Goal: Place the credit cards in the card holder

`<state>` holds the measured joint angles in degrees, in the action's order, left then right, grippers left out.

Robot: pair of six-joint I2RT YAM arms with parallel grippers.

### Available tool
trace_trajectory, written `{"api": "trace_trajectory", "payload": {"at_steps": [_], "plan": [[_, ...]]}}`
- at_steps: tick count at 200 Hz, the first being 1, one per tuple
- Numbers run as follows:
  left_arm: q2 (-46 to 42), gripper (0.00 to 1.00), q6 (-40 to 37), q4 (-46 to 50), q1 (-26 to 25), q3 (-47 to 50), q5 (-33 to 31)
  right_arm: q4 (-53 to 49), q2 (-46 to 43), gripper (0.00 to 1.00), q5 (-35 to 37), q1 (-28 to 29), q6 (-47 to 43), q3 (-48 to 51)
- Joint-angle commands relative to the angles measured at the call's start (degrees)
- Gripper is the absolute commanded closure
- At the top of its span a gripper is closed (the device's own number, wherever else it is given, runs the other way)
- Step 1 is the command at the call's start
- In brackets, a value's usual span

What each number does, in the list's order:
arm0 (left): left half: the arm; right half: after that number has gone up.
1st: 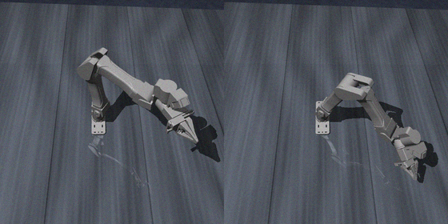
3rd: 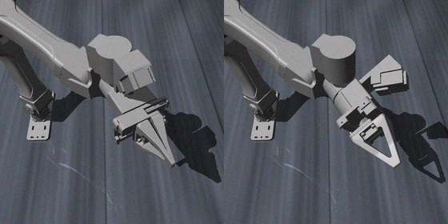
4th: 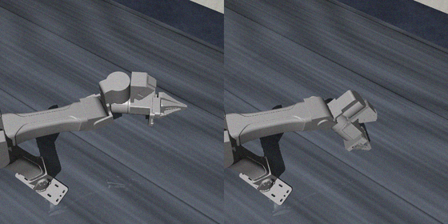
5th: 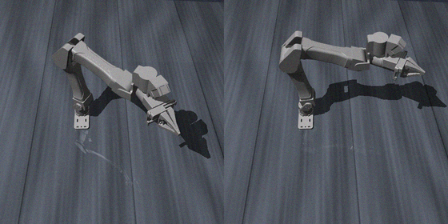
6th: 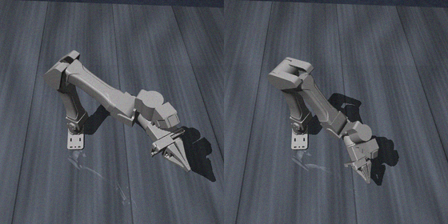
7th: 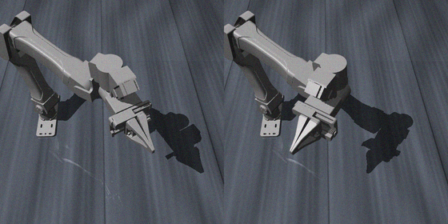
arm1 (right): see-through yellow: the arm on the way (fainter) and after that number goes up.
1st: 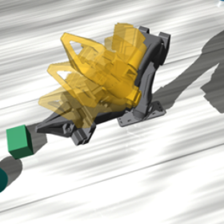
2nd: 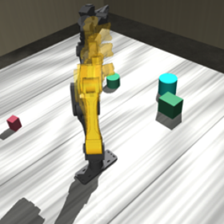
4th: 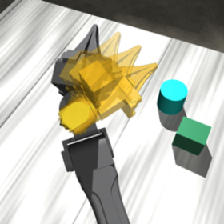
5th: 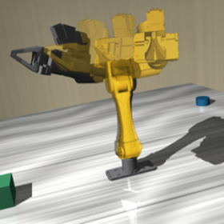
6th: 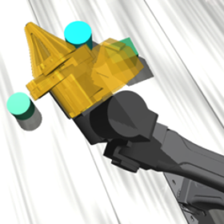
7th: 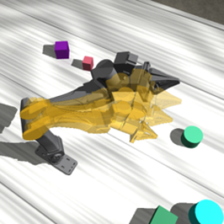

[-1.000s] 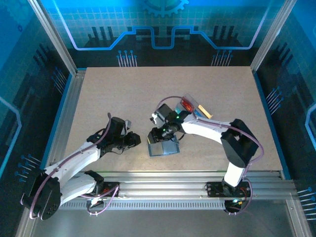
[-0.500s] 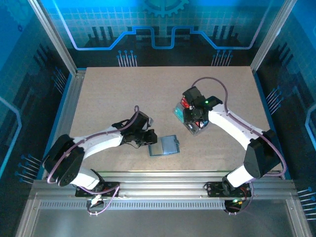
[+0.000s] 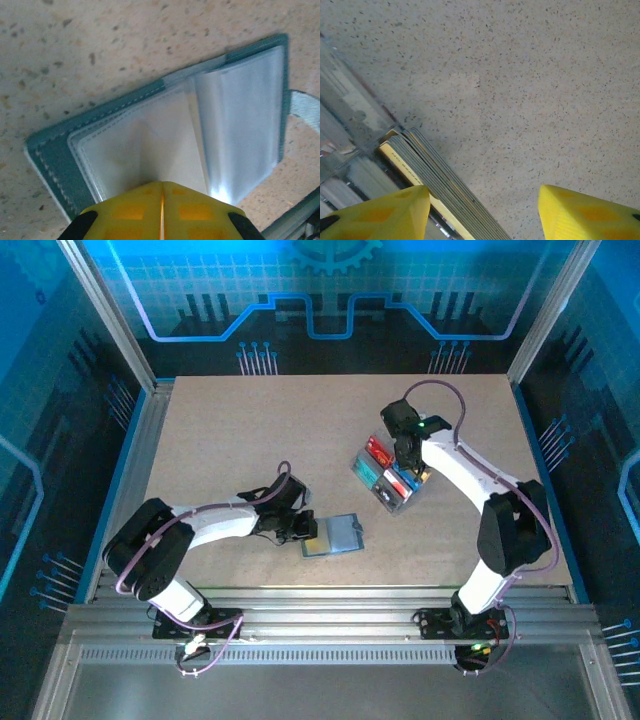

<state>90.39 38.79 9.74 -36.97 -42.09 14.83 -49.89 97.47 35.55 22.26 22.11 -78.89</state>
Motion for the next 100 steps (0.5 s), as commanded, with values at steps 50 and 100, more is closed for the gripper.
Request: {"api": "trace_trajectory", "payload": {"at_steps": [50, 100], "plan": [[1.04, 0.91, 0.5, -3.13, -0.38, 3.14, 0.44, -0.12, 2.82, 0.48, -0.05, -2.58, -2.07, -2.26], [1.08, 0.91, 1.04, -3.5, -0.38, 3.77, 0.29, -0.12, 0.01, 0.56, 2.22, -2.57, -1.85, -1.87]]}}
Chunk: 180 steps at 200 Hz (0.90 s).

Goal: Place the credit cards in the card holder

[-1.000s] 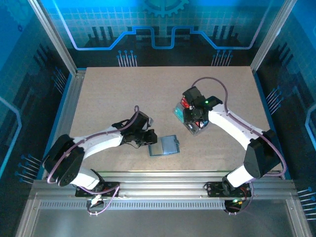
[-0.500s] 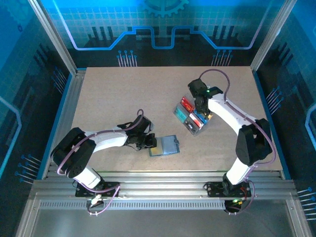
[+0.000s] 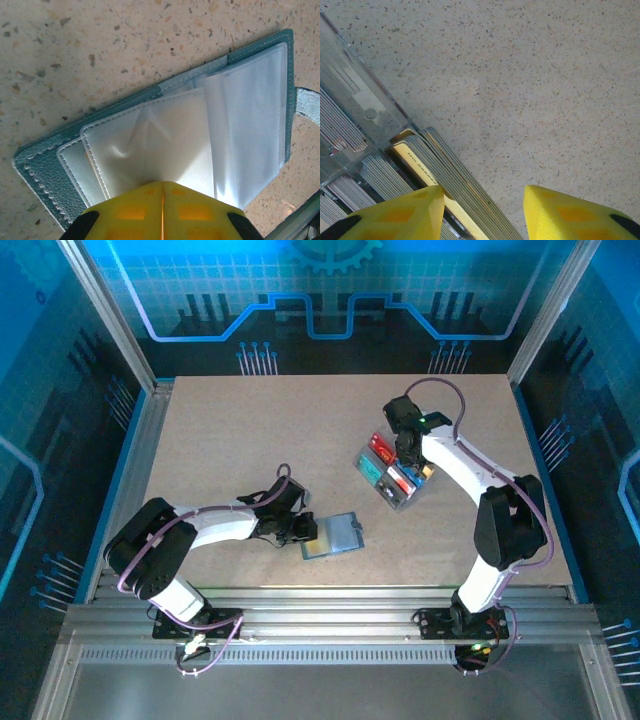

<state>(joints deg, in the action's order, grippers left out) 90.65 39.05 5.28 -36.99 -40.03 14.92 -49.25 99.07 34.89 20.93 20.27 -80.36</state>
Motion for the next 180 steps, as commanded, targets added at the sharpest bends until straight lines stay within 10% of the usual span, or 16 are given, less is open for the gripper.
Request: {"api": "trace_trajectory", "payload": {"at_steps": [1, 180], "plan": [[0.83, 0.92, 0.82, 0.92, -0.36, 1.71, 0.24, -0.75, -1.68, 0.57, 2.93, -1.24, -0.08, -0.41], [1.02, 0.94, 1.73, -0.36, -0.36, 2.56, 0.56, -1.81, -2.81, 0.87, 2.57, -1.33, -1.2, -1.47]]}}
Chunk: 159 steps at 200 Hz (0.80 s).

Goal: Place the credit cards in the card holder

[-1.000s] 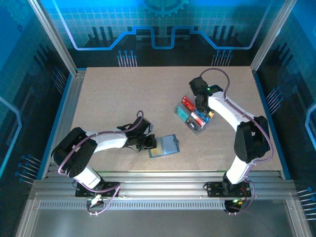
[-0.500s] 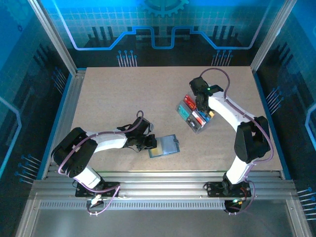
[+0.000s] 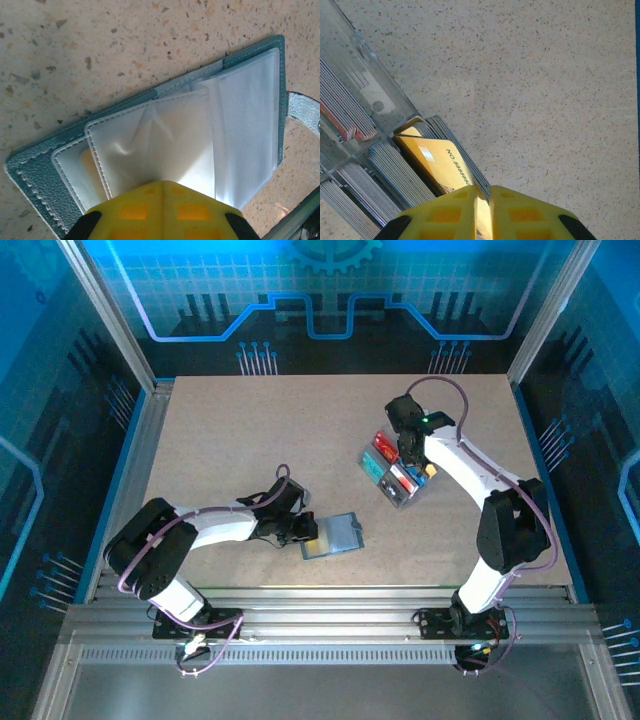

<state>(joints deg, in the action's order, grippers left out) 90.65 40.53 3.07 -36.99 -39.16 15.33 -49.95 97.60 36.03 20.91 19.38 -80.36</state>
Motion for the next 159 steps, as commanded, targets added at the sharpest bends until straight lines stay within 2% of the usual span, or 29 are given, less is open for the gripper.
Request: {"api": "trace_trajectory", "payload": {"at_steps": [1, 65, 116, 139, 159], "plan": [[1.02, 0.94, 0.25, 1.85, -0.36, 1.65, 0.19, -1.11, -1.35, 0.87, 1.38, -1.31, -0.3, -1.47], [0.58, 0.94, 0.26, 2.16, -0.3, 2.02, -0.12, -0.5, -2.32, 1.0, -2.39, -1.45, -1.53, -1.39], [0.41, 0.95, 0.28, 2.21, -0.27, 1.98, -0.21, -0.32, -4.41, 1.0, -8.85, -1.42, -3.07, -1.48], [0.41, 0.95, 0.25, 2.2, -0.23, 2.0, -0.29, -0.58, -4.33, 1.0, -9.07, -1.43, -3.8, -1.97], [0.41, 0.95, 0.25, 2.2, -0.26, 2.07, -0.17, -2.87, -1.53, 0.71, -5.23, -1.41, -3.97, -4.05]]}}
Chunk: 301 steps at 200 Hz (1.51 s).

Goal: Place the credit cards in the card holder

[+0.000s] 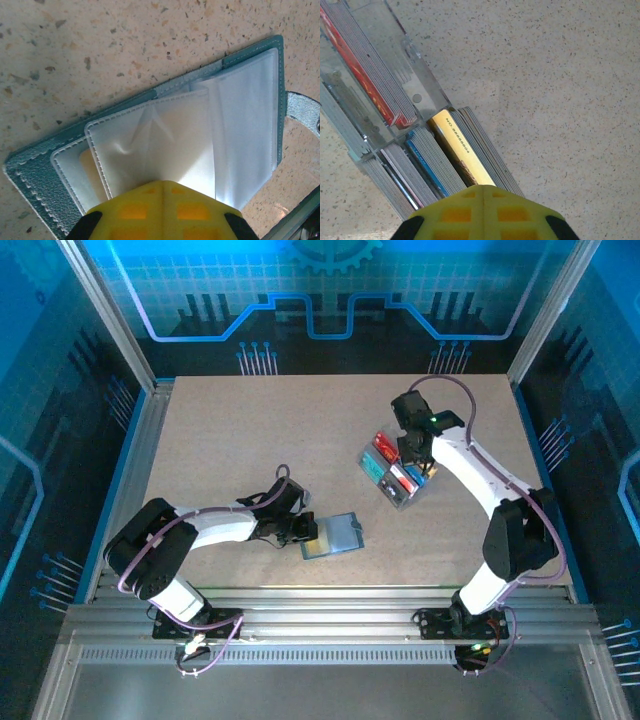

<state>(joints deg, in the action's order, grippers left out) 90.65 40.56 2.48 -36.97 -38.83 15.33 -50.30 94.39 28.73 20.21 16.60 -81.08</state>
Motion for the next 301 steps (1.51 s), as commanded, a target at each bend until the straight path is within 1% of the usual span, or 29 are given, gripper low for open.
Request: {"api": "trace_trajectory", "payload": {"at_steps": [1, 8, 22, 34, 42, 66, 89, 137, 162, 221, 301], "plan": [[0.41, 0.95, 0.23, 2.79, -0.29, 1.74, -0.19, -2.65, 1.81, 0.69, 2.18, -0.74, -1.21, -3.44], [0.4, 0.95, 0.23, 2.79, -0.25, 1.74, -0.21, -2.99, 2.88, 0.62, 2.85, -0.74, -1.31, -3.92], [0.36, 0.95, 0.31, 2.85, -0.29, 1.74, -0.3, -3.72, 4.84, 0.53, 3.88, -0.74, -1.11, -4.61], [0.25, 0.95, 0.34, 2.82, -0.29, 1.83, -0.3, -3.84, 6.06, 0.51, 4.38, -0.74, -0.96, -4.86], [0.23, 0.95, 0.4, 2.79, -0.25, 1.84, -0.26, -3.68, 6.82, 0.47, 4.58, -0.74, -0.96, -4.93], [0.23, 0.95, 0.31, 3.02, -0.25, 1.91, -0.35, -3.83, 8.8, 0.46, 5.25, -1.06, -0.81, -5.39], [0.23, 0.95, 0.41, 2.97, -0.27, 2.0, -0.39, -3.62, 9.33, 0.48, 5.6, -1.44, -0.32, -5.33], [0.3, 0.96, 0.67, 2.62, -0.29, 2.18, -0.48, -3.14, 8.79, 0.54, 5.34, -2.05, -0.1, -4.97], [0.23, 0.96, 0.77, 2.62, -0.29, 2.18, -0.34, -2.57, 8.01, 0.56, 4.03, -2.52, -0.34, -4.49], [-0.21, 0.97, 0.93, 2.7, -0.29, 2.22, -0.56, -3.09, 8.21, 0.69, 4.82, -3.16, -0.25, -4.79], [-0.14, 0.97, 1.02, 2.75, -0.29, 2.0, -0.56, -4.49, 6.86, 0.72, 6.51, -3.06, -0.1, -5.47]]}}
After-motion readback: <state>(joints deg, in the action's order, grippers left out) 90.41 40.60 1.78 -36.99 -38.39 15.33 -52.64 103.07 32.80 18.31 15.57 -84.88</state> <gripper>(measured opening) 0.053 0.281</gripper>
